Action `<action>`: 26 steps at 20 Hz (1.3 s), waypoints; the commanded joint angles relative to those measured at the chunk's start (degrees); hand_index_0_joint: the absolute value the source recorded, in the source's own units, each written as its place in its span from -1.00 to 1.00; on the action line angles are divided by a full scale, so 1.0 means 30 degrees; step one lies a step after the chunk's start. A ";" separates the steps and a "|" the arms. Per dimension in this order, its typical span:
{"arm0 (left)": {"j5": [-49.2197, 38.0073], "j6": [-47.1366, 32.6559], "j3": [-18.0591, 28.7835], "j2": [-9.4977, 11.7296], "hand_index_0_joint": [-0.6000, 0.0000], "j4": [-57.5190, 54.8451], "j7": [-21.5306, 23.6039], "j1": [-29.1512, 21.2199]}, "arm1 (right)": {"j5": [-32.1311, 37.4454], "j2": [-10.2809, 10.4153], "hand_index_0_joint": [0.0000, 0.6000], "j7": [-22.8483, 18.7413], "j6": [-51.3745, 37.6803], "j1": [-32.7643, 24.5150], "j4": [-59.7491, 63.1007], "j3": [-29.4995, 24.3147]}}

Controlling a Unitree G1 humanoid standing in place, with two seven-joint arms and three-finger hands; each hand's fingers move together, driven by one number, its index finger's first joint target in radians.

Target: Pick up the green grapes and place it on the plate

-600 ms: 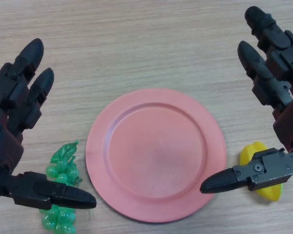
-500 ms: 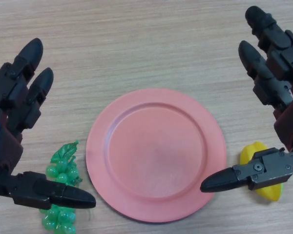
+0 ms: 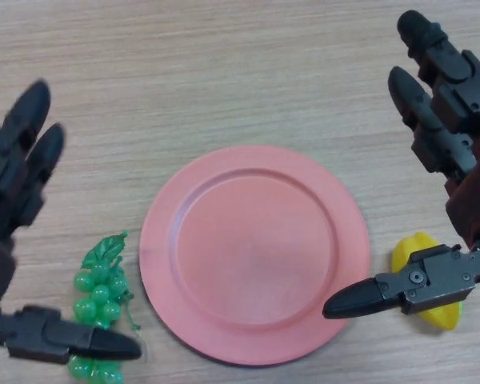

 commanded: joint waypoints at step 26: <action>0.4164 -0.8064 -0.2872 0.1456 -1.00 1.3956 0.2326 -0.0960 | 0.0218 0.1249 1.00 0.1556 -0.1837 0.0371 -0.1033 -0.3986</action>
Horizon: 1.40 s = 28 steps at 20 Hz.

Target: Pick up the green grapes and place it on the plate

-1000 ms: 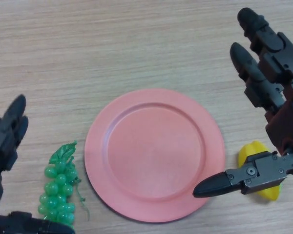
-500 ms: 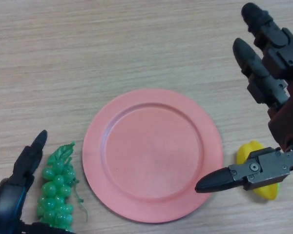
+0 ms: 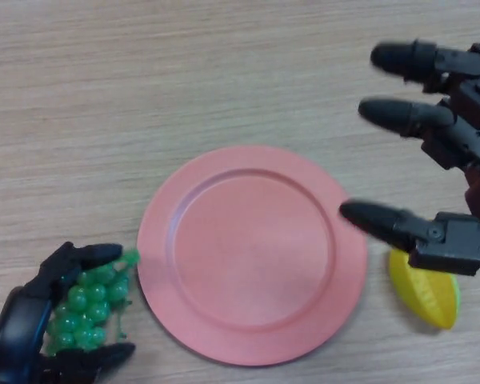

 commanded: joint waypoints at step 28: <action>0.3201 0.5438 -0.4940 -0.0359 1.00 -1.2151 0.1843 -0.2340 | -0.1741 -0.1417 -1.00 0.0068 -0.2194 -0.0652 -0.1036 -0.0826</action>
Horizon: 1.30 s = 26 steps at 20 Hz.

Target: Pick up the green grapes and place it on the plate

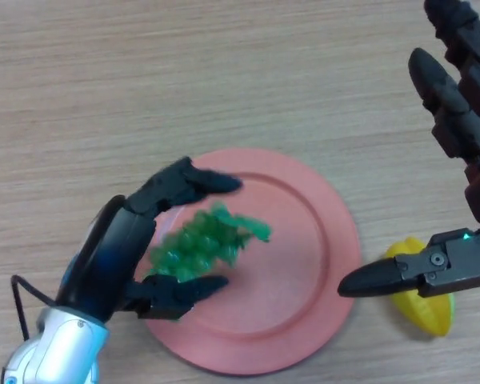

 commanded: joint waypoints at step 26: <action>-1.2359 0.7436 0.9563 0.2050 1.00 -0.9745 -0.2205 -0.1645 | 0.0256 -0.0214 -1.00 0.0180 -0.0023 -0.2347 -0.1033 -0.1776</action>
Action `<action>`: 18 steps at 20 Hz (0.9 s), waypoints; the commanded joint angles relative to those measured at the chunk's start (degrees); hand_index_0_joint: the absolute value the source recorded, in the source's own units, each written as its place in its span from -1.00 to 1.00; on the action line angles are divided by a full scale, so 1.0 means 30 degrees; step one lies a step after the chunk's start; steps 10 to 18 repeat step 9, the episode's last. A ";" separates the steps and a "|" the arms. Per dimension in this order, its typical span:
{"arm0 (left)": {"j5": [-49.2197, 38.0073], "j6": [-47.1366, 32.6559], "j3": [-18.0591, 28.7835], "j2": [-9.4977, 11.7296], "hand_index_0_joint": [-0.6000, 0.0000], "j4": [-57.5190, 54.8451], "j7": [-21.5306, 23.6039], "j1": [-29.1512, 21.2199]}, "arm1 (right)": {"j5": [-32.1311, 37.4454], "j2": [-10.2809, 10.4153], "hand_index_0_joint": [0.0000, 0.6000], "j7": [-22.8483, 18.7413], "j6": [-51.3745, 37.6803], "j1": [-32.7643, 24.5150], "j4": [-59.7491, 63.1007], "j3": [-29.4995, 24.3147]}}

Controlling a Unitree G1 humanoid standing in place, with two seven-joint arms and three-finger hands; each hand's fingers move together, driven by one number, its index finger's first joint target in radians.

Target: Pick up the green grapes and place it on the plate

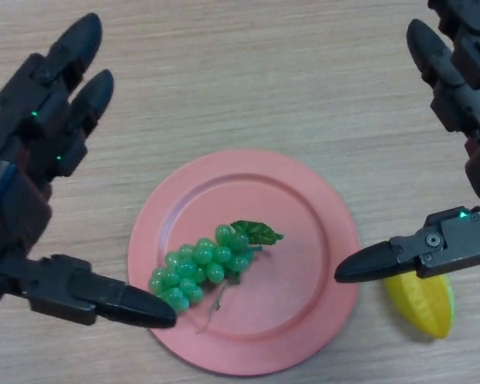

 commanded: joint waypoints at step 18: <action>-0.3521 -0.3224 0.2057 0.1743 1.00 -0.1020 0.2137 0.0344 | -0.1121 -0.0472 -1.00 0.0640 -0.1170 -0.0480 -0.0984 -0.1897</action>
